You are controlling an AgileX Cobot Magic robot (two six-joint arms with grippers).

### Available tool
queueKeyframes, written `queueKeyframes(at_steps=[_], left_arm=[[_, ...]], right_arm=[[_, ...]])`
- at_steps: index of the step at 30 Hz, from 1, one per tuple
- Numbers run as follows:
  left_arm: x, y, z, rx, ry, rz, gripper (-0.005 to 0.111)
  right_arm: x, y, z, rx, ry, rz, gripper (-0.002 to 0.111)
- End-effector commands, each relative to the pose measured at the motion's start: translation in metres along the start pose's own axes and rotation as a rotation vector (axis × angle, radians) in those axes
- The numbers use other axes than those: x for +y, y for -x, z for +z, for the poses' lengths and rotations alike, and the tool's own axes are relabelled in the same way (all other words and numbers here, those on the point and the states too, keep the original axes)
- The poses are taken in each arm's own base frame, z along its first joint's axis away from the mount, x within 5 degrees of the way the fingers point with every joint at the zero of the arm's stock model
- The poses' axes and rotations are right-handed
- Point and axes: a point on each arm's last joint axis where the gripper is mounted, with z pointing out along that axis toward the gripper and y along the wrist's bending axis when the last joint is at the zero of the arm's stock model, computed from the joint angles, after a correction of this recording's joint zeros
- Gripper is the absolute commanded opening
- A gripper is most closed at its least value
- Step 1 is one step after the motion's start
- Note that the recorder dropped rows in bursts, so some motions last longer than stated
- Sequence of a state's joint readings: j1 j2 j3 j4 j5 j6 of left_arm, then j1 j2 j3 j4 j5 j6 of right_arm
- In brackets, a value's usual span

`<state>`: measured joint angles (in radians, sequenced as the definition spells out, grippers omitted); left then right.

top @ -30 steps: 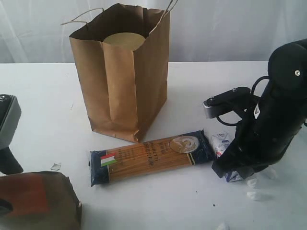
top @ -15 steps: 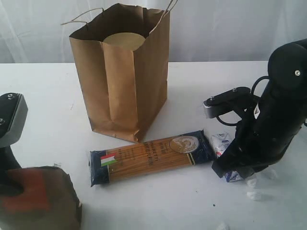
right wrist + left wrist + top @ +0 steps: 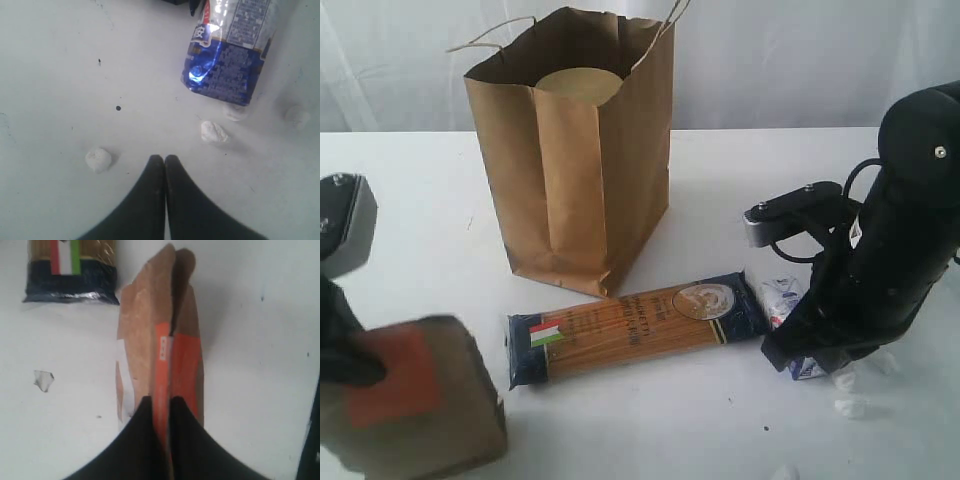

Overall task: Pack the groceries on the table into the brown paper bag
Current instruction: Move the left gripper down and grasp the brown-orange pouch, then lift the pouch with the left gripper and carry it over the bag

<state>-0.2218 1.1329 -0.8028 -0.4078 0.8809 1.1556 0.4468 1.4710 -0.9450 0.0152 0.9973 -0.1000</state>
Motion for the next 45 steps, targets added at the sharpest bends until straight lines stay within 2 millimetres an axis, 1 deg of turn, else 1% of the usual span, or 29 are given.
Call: queueKeyframes(at_steps=[1,5,10,13,15,17,19,21,24,25,28,31,33,36,39,43,44,45], left_arm=[[0.002,0.027,-0.033,-0.176,0.109,-0.046,0.000],[0.003,0.047,-0.070,-0.248,0.215,0.025,0.000],[-0.003,0.071,-0.121,-0.356,0.337,0.080,0.000],[-0.006,0.087,-0.154,-0.458,0.447,0.122,0.000],[-0.009,0.100,-0.179,-0.570,0.529,0.135,0.000],[-0.010,0.110,-0.198,-0.689,0.603,0.123,0.000],[-0.008,0.117,-0.211,-0.787,0.673,0.115,0.000],[-0.001,0.119,-0.218,-0.847,0.749,0.090,0.000],[0.017,0.124,-0.218,-0.933,0.796,-0.003,0.000],[0.023,0.125,-0.216,-0.962,0.792,-0.038,0.000],[0.049,0.132,-0.206,-1.083,0.736,-0.208,0.000],[0.076,0.137,-0.185,-1.131,0.636,-0.349,0.000],[0.088,0.140,-0.171,-1.131,0.574,-0.396,0.000],[0.106,0.141,-0.150,-1.108,0.518,-0.449,0.000],[0.123,0.141,-0.134,-1.100,0.522,-0.469,0.000],[0.142,0.147,-0.118,-1.194,0.462,-0.498,0.000],[0.146,0.150,-0.114,-1.214,0.432,-0.486,0.000],[0.146,0.153,-0.109,-1.213,0.398,-0.428,0.000]], right_arm=[[-0.002,-0.003,0.001,0.008,0.000,0.001,0.000],[-0.002,-0.003,0.001,0.007,0.000,0.003,0.000],[-0.002,-0.003,0.001,0.007,0.000,0.008,0.000],[-0.002,-0.002,0.001,0.004,-0.001,0.008,0.000],[-0.002,-0.002,0.001,0.004,-0.001,0.008,0.000],[-0.002,-0.002,0.001,0.004,-0.001,0.008,0.000],[-0.002,-0.002,0.001,0.004,-0.001,0.008,0.000],[-0.002,-0.002,0.001,0.004,-0.001,0.008,0.000],[-0.002,-0.002,0.001,0.004,-0.001,0.008,0.000],[-0.002,-0.002,0.001,0.005,0.002,0.009,0.000],[-0.001,-0.002,0.001,0.002,0.012,0.015,0.000],[0.001,-0.002,0.001,-0.002,0.033,0.030,0.000],[0.002,-0.002,0.001,-0.003,0.040,0.035,0.000],[0.005,-0.001,0.001,-0.006,0.074,0.057,0.000],[0.009,0.000,0.000,-0.011,0.121,0.087,0.000],[0.015,0.001,0.000,-0.018,0.185,0.130,0.000],[0.016,0.001,-0.001,-0.020,0.200,0.139,0.000],[0.018,0.001,-0.001,-0.022,0.218,0.151,0.000]])
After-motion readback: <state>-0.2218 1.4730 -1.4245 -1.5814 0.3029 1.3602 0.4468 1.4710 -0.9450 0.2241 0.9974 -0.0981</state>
